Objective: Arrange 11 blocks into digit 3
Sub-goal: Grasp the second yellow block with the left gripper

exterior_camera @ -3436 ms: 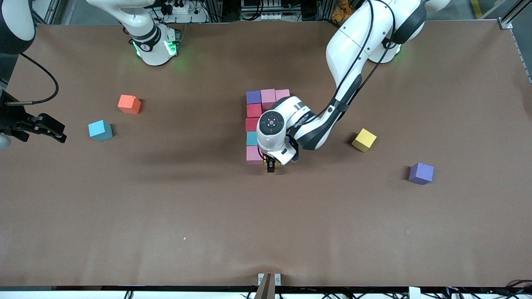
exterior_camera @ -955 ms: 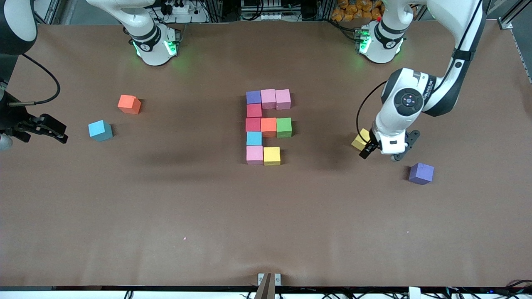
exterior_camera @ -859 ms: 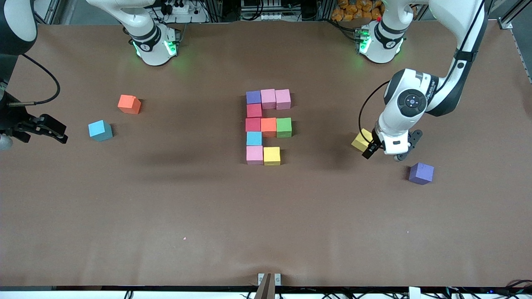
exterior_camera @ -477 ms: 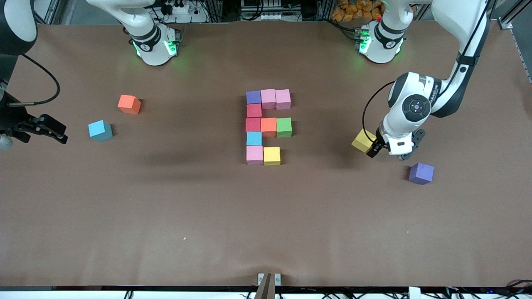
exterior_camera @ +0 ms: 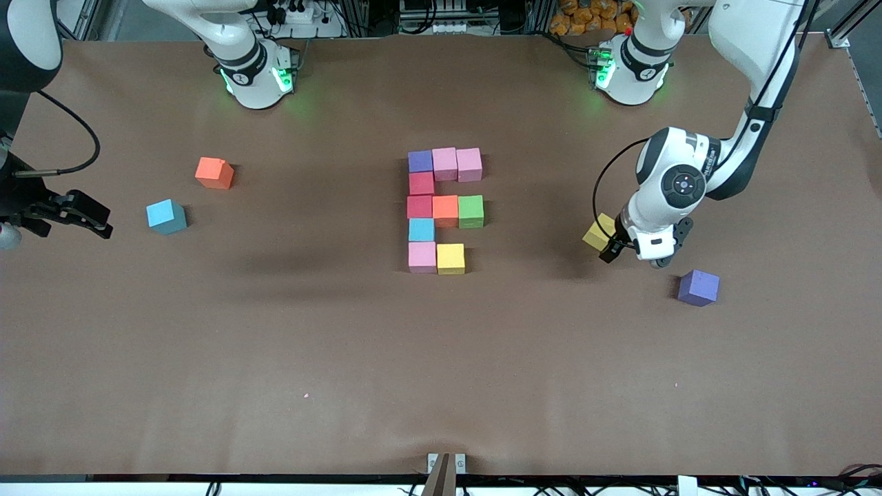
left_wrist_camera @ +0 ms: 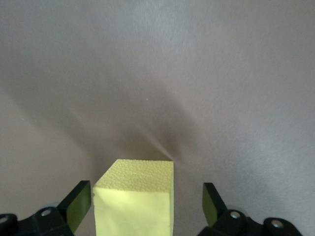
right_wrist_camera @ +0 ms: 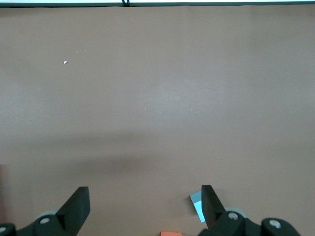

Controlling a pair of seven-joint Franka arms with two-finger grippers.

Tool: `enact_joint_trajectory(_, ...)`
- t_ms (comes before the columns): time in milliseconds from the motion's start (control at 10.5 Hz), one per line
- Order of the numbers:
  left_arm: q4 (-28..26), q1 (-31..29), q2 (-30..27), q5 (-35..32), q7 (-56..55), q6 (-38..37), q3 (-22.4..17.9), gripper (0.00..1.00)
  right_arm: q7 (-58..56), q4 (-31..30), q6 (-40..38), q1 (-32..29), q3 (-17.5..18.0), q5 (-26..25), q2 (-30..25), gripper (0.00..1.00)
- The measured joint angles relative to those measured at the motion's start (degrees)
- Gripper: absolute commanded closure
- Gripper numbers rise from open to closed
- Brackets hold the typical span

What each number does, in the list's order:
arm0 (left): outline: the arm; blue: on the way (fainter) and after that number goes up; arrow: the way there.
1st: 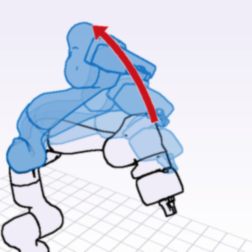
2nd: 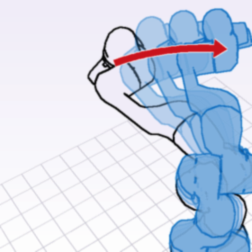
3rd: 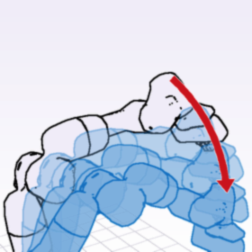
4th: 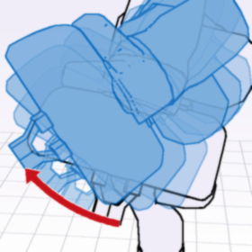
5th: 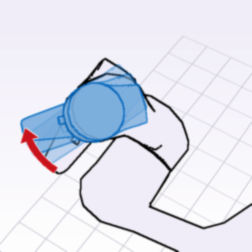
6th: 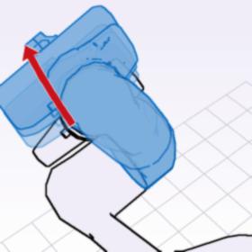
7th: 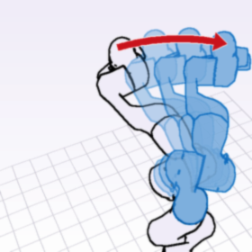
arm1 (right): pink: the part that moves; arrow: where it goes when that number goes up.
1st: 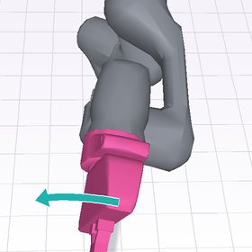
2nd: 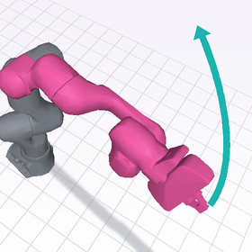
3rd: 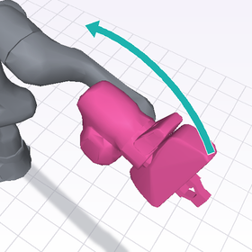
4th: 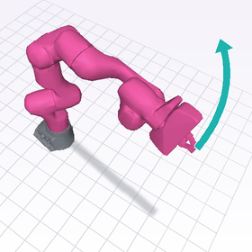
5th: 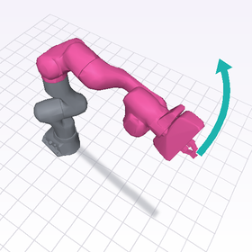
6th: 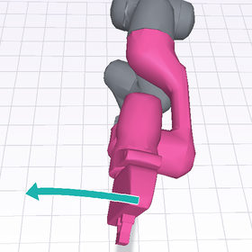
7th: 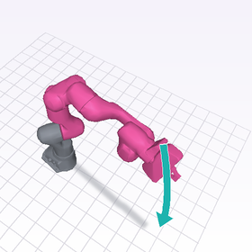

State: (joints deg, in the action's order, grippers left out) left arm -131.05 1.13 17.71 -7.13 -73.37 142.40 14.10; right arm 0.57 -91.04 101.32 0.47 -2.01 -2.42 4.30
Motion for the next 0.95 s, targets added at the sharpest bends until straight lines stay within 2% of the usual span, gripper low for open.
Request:
enact_joint_trajectory(286,-2.2,0.1,0.6,0.0,-0.1,1.8,1.0,0.00,0.0,0.0,0.0,0.0,0.0,0.0,0.0,0.00)
enact_joint_trajectory(382,-2.4,0.1,0.7,0.0,-0.1,1.9,1.0,0.12,0.0,0.0,0.0,0.0,0.0,0.0,0.0,0.00)
enact_joint_trajectory(573,-2.4,0.1,1.5,0.0,-0.2,2.9,1.0,0.73,0.0,0.0,0.0,0.0,0.0,0.0,0.0,0.00)
enact_joint_trajectory(668,-2.4,0.1,1.8,0.0,-0.2,3.3,1.0,0.86,0.0,0.0,0.0,0.0,0.0,0.0,0.0,0.00)
enact_joint_trajectory(955,-1.2,0.1,1.9,0.1,-1.7,3.8,1.1,0.90,0.0,0.0,0.0,0.0,0.0,0.0,0.0,0.00)
